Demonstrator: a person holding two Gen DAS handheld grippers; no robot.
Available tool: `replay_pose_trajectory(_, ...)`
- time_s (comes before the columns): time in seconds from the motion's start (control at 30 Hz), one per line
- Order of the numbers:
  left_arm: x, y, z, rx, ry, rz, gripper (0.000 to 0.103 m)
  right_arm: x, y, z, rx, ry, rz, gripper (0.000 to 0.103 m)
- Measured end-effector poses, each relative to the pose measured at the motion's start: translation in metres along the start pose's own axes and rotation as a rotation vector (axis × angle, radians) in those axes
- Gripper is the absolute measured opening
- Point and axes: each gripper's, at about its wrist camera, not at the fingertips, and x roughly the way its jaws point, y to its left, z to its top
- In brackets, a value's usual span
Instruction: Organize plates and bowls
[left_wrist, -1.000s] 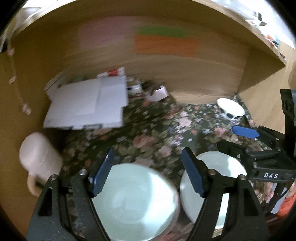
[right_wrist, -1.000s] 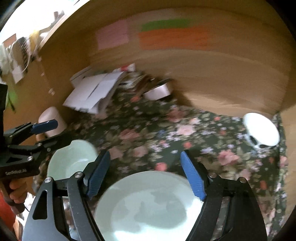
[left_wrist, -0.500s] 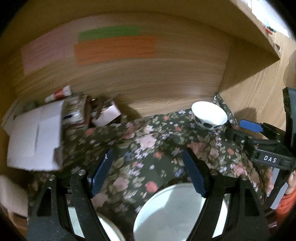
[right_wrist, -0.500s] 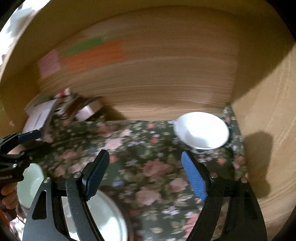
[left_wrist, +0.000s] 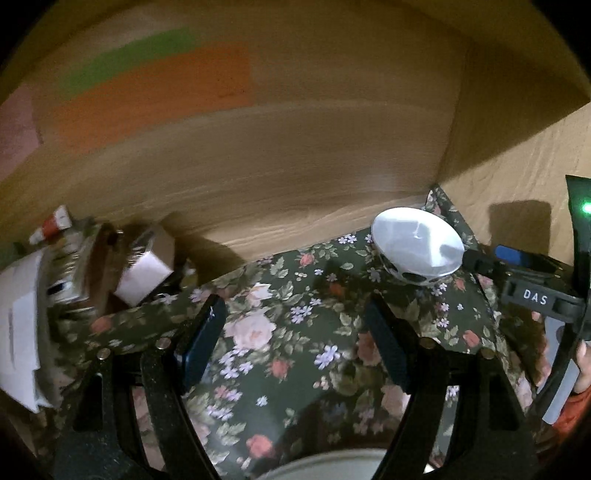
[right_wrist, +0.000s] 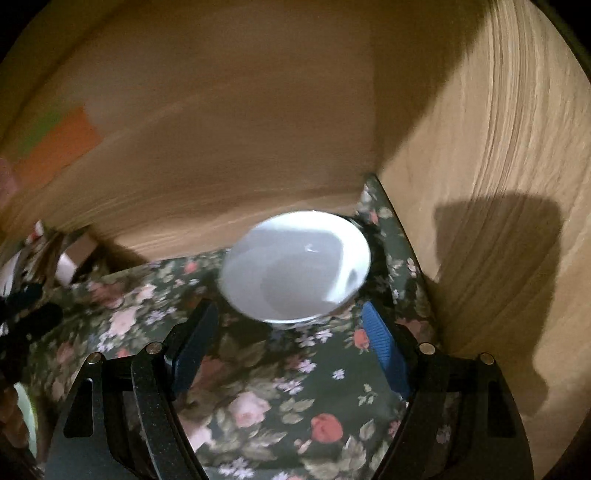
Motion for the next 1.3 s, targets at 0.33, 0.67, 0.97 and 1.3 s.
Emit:
replay_pose_trajectory(0.33,0.051,-0.020,0.010,0.077,0.059,-0.040,0.077,0.051,-0.033,0.006,0.074,0.082,-0.071,0.064)
replay_pose_trajectory(0.67,0.067,-0.024,0.018,0.065,0.059,-0.068,0.077,0.073,-0.034,0.005,0.073,0.136,-0.018,0.042)
replay_pose_trajectory(0.97,0.071,-0.026,0.017,0.052,0.089,-0.098,0.077,0.074,-0.018,0.000,-0.008,0.172,0.030,0.021)
replay_pose_trajectory(1.3,0.094,-0.024,-0.001,0.042,0.224,-0.103,0.071,0.046,0.030,-0.033,-0.162,0.228,0.134,0.017)
